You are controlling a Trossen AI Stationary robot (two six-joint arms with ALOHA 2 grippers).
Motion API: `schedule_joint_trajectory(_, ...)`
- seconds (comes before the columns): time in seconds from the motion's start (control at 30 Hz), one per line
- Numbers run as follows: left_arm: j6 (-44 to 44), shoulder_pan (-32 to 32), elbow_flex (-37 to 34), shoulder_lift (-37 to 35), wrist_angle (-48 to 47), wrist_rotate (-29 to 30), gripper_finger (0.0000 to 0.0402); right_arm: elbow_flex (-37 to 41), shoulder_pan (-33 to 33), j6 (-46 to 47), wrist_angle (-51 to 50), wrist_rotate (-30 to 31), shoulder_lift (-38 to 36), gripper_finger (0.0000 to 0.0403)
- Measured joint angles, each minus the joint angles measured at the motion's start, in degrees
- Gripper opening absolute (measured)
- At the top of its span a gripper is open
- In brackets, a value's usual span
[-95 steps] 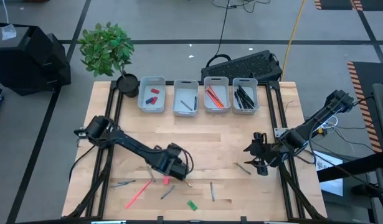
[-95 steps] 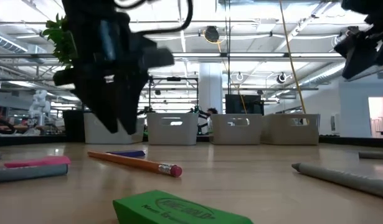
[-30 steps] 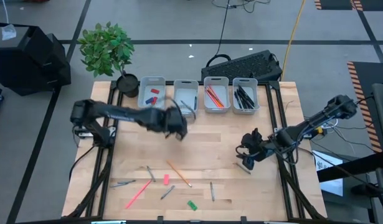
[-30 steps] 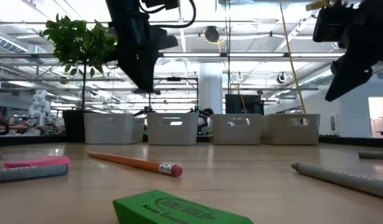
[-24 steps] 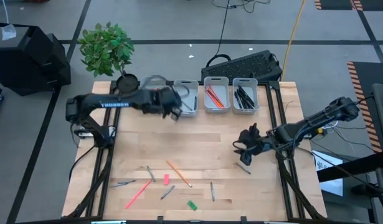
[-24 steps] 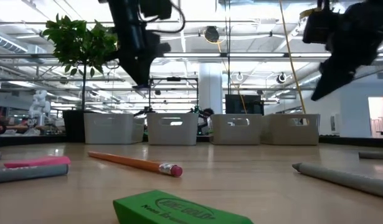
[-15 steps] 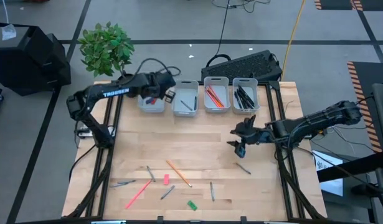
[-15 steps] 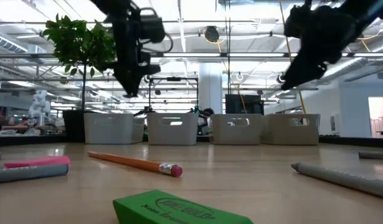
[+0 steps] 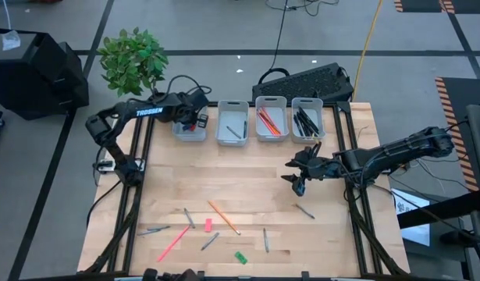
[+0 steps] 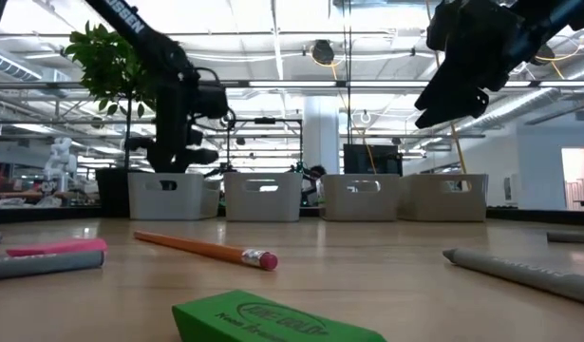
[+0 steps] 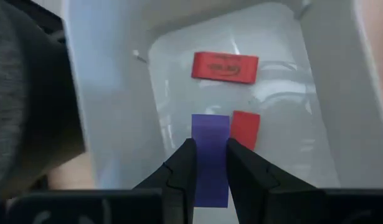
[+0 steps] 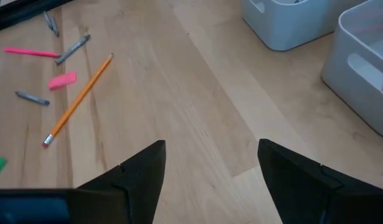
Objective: Sort crayons/erasers/pens/pencils in bins
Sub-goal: Put the blue eraser into the top left gray bin, then put the pink eraser into the top left gray bin
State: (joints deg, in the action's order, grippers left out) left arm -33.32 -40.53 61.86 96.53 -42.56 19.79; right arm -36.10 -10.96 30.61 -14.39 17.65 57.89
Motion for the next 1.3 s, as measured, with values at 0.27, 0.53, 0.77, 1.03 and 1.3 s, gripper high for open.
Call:
schedule_joint_trajectory(0.27,-2.4,0.8,-4.7,0.0,7.6,-2.1,0.0078,0.0,0.0,0.1,0.0,0.0,0.0,0.0249)
schedule_joint_trajectory(0.53,-2.7,1.3,-6.9,-0.1,11.4,-1.8,0.0085,0.0,0.0,0.6,0.0,-0.2,0.0,0.0249)
schedule_joint_trajectory(0.77,0.8,1.3,-4.1,-0.1,6.3,-6.1,0.0157,0.0,-0.1,0.8,0.0,-1.7,0.0,0.0249)
schedule_joint_trajectory(1.03,4.9,8.4,11.1,-1.8,-15.1,-10.2,0.0183,0.0,-1.1,0.2,-1.0,-1.6,0.0,0.0249)
schedule_joint_trajectory(1.3,5.0,31.8,16.5,-6.3,-19.8,-10.4,0.0184,0.0,-5.1,-0.7,-2.3,-1.2,0.0,0.0249)
